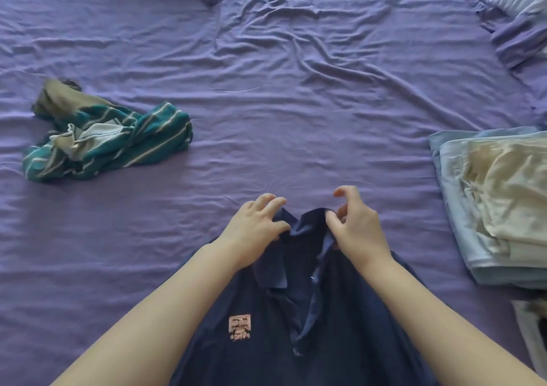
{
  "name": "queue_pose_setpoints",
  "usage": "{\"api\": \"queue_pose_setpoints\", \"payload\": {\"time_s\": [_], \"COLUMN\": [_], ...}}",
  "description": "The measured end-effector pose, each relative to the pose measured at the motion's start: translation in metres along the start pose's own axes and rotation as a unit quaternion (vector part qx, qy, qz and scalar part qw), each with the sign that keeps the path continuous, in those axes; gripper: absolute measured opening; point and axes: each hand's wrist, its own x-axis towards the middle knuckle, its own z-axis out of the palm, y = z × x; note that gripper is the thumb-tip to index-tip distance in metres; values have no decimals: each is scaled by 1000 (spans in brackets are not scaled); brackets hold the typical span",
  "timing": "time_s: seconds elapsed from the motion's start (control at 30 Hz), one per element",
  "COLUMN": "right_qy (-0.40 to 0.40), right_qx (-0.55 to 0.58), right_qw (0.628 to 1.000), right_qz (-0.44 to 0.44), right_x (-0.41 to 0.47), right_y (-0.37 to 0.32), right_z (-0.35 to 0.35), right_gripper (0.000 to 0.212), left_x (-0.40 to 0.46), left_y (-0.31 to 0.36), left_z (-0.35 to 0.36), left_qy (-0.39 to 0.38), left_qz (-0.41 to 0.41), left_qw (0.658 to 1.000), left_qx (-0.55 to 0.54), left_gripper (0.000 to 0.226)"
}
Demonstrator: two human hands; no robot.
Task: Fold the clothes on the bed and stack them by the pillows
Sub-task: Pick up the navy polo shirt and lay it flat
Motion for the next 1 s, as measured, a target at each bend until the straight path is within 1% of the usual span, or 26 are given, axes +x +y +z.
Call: {"api": "queue_pose_setpoints", "payload": {"time_s": [0.07, 0.1, 0.13, 0.2, 0.23, 0.27, 0.3, 0.37, 0.4, 0.43, 0.5, 0.53, 0.6, 0.63, 0.7, 0.77, 0.83, 0.9, 0.93, 0.97, 1.0], "right_qy": [-18, -29, -46, -82, -91, -87, -70, -20, -10, -22, -78, -99, -89, -68, -34, -17, 2, 20, 27, 31, 29], "right_qx": [153, 195, 213, 231, 222, 186, 127, 1, -44, -78, -153, -205, -289, -300, -275, -204, -128, -106, -116, -138, -163], "right_qw": [985, 976, 971, 966, 969, 978, 989, 996, 993, 992, 984, 972, 951, 949, 958, 976, 989, 992, 991, 987, 983], "right_qz": [75, 95, 98, 83, 64, 31, -8, -92, -109, -101, -56, -50, -70, -73, -75, -72, -67, -65, -66, -71, -79], "right_x": [8, 10, 10, 6, 2, -2, -5, -6, -5, -2, 6, 9, 13, 13, 10, 6, -4, -18, -27, -36, -45], "right_y": [-7, -8, -6, -1, 3, 7, 10, 19, 21, 22, 25, 28, 31, 30, 31, 32, 36, 46, 53, 61, 70], "right_z": [1, 2, 3, 6, 7, 9, 10, 14, 16, 18, 21, 23, 24, 25, 28, 31, 29, 18, 11, 3, -6], "right_gripper": [24, 23, 23, 27, 28, 28, 29, 34, 39, 46, 57, 55, 36, 28, 22, 27, 32, 29, 28, 28, 30], "left_x": [0, 0, -1, -1, 0, 3, 5, 8, 9, 9, 8, 7, 6, 7, 7, 4, -2, -7, -8, -8, -7], "left_y": [-1, -3, -4, -7, -8, -10, -11, -9, -7, -6, -4, -4, -4, -5, -3, 7, 27, 56, 71, 86, 100], "left_z": [-4, -5, -4, -4, -4, -4, -3, -5, -6, -4, -2, -1, 2, 3, 4, 4, 4, 8, 13, 18, 22], "left_qy": [52, 83, 112, 115, 115, 126, 140, 144, 145, 149, 160, 161, 154, 146, 130, 144, 205, 260, 260, 240, 203], "left_qz": [-4, -8, -24, -119, -179, -230, -263, -288, -290, -291, -297, -302, -317, -324, -330, -331, -304, -215, -152, -92, -41], "left_qw": [999, 996, 993, 983, 969, 952, 937, 927, 928, 929, 927, 925, 925, 925, 929, 927, 924, 937, 950, 964, 976], "left_qx": [2, -9, -28, -84, -123, -158, -181, -189, -182, -174, -166, -162, -144, -131, -107, -102, -103, -90, -84, -75, -63], "left_gripper": [22, 17, 14, 12, 15, 17, 16, 15, 15, 16, 17, 17, 18, 18, 17, 21, 26, 27, 28, 31, 37]}}
